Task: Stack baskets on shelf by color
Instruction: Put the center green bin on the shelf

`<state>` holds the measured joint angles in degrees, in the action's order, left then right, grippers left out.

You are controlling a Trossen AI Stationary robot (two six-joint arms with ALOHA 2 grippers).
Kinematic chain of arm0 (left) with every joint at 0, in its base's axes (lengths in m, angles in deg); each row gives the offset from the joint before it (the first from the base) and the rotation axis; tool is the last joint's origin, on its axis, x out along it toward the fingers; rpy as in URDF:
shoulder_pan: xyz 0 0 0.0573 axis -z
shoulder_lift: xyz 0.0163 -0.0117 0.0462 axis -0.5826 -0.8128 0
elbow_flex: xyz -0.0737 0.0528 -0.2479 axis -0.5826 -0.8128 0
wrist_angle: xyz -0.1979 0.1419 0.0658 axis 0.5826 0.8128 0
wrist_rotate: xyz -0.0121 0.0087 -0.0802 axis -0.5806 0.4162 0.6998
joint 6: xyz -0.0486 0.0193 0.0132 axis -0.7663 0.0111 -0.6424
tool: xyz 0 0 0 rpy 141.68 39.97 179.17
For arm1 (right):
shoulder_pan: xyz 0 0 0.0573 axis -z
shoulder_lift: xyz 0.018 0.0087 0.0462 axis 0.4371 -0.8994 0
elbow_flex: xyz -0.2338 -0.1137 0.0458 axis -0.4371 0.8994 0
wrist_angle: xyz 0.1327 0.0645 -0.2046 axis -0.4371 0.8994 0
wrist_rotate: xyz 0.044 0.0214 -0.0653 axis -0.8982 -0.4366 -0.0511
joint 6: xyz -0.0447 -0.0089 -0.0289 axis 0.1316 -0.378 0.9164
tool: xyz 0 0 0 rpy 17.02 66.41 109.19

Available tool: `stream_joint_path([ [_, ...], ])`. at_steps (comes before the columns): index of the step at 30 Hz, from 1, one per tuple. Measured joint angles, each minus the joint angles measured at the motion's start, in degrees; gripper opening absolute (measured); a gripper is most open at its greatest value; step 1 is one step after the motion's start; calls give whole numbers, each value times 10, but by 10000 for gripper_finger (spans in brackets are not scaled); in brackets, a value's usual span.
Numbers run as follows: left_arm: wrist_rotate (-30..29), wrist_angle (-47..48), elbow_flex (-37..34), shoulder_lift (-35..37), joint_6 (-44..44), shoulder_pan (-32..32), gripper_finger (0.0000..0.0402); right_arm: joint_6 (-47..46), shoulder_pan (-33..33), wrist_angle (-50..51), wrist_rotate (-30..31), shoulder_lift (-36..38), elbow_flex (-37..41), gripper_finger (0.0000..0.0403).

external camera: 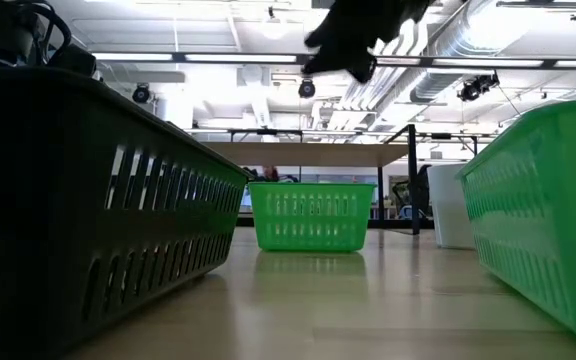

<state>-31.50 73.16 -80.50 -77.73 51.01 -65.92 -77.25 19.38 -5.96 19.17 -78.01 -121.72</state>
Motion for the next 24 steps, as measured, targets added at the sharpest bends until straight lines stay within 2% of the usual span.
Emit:
stream_joint_path([
  [10,0,0,0,0,-45,0,129,46,-4,17,-59,-81,0,155],
  [20,0,0,0,0,-45,0,129,46,-38,17,-58,-140,0,151],
  [24,0,0,0,0,-45,0,129,40,-42,17,-38,-158,0,151],
])
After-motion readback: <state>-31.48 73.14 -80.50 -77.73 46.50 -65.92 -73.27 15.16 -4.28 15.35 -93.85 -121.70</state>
